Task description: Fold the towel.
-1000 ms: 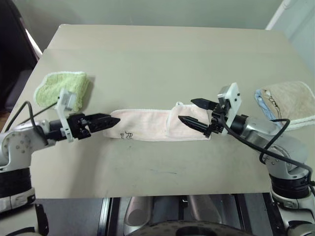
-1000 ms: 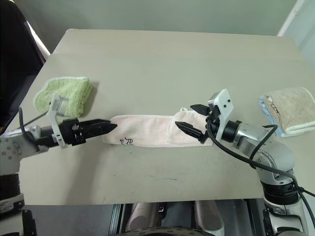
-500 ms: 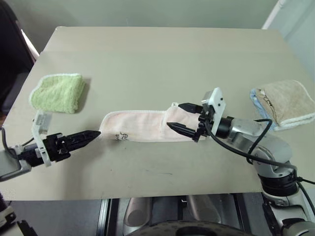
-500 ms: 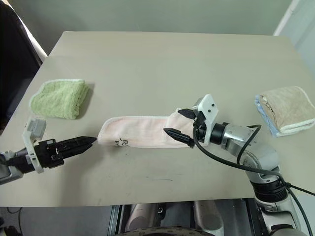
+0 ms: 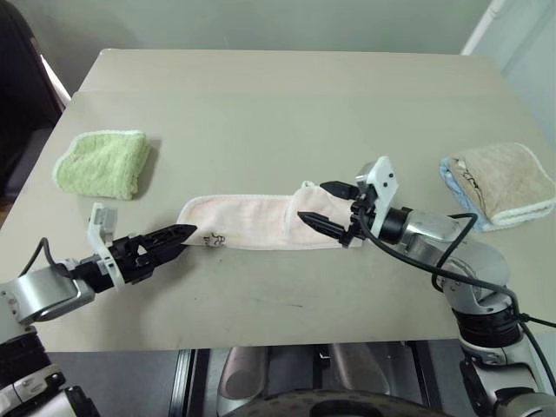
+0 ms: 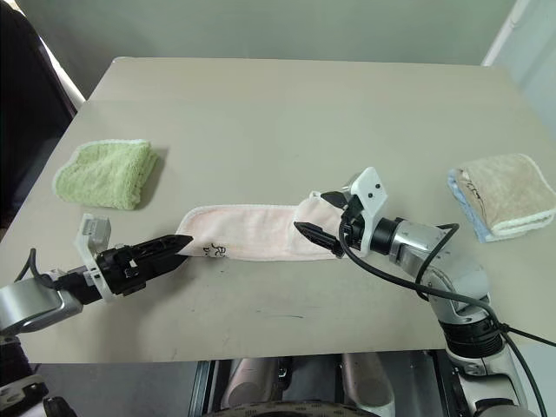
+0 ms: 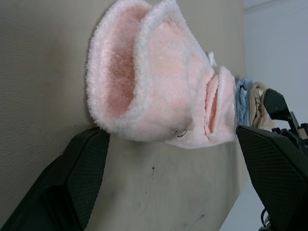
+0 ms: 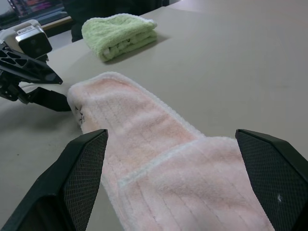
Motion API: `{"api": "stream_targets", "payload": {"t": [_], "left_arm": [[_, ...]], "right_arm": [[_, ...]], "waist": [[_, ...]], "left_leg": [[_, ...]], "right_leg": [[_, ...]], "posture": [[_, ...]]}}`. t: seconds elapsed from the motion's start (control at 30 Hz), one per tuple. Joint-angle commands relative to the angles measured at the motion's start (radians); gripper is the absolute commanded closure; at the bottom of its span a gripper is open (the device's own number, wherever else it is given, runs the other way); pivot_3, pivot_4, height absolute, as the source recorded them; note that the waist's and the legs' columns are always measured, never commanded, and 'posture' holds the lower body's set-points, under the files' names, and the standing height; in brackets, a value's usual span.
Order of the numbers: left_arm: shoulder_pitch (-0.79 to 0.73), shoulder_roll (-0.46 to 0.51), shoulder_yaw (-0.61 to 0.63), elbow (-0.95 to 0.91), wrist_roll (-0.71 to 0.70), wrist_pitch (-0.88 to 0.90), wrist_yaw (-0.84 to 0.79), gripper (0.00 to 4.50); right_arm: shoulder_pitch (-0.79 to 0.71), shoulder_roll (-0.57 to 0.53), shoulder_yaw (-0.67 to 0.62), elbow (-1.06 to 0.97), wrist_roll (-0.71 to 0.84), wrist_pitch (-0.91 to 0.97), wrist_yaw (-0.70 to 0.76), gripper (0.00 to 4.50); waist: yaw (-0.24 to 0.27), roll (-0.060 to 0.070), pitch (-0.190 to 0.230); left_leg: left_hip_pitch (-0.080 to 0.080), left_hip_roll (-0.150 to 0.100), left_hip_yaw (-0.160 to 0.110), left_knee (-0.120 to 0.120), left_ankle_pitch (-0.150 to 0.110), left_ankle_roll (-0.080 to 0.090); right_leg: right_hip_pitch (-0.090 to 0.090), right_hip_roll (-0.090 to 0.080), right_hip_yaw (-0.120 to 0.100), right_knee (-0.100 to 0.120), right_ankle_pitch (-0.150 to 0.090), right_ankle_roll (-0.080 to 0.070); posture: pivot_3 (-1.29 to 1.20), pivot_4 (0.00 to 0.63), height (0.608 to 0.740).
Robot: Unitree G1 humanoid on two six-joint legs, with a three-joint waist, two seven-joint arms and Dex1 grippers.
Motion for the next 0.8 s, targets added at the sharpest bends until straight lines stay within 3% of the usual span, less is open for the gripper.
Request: {"api": "stream_targets", "payload": {"t": [0.03, 0.37, 0.47, 0.8], "left_arm": [[0.009, 0.026, -0.038, 0.015, -0.085, -0.051, 0.066, 0.00], [-0.029, 0.050, -0.127, 0.107, -0.109, -0.171, 0.154, 0.00], [-0.030, 0.047, -0.136, 0.103, -0.118, -0.190, 0.149, 0.50], [-0.023, 0.047, -0.151, 0.082, -0.137, -0.238, 0.125, 4.06]], "right_arm": [[0.003, 0.002, -0.032, -0.037, 0.004, 0.004, -0.021, 0.02], [0.011, 0.009, -0.037, -0.028, -0.004, 0.008, -0.057, 0.02], [0.014, 0.012, -0.037, -0.031, -0.005, 0.009, -0.060, 0.00], [0.019, 0.008, -0.045, -0.032, -0.008, 0.009, -0.064, 0.00]], "waist": [[0.000, -0.001, 0.000], [0.004, 0.000, 0.000], [0.004, 0.000, 0.001], [0.001, -0.003, 0.002]], "left_leg": [[0.001, 0.001, 0.000, 0.000, 0.000, -0.001], [0.006, 0.004, -0.003, 0.000, -0.008, -0.017], [0.006, 0.004, -0.004, 0.000, -0.008, -0.017], [0.003, 0.006, -0.003, 0.000, -0.006, -0.016]], "right_leg": [[0.001, 0.001, 0.000, 0.000, -0.001, 0.000], [0.004, 0.006, -0.001, 0.004, -0.004, -0.001], [0.004, 0.006, -0.001, 0.004, -0.004, -0.001], [0.001, 0.008, -0.001, 0.004, -0.005, -0.003]], "posture": [[0.00, 0.150, 0.697], [0.00, 0.150, 0.697], [0.00, 0.150, 0.697], [0.00, 0.150, 0.697]]}}
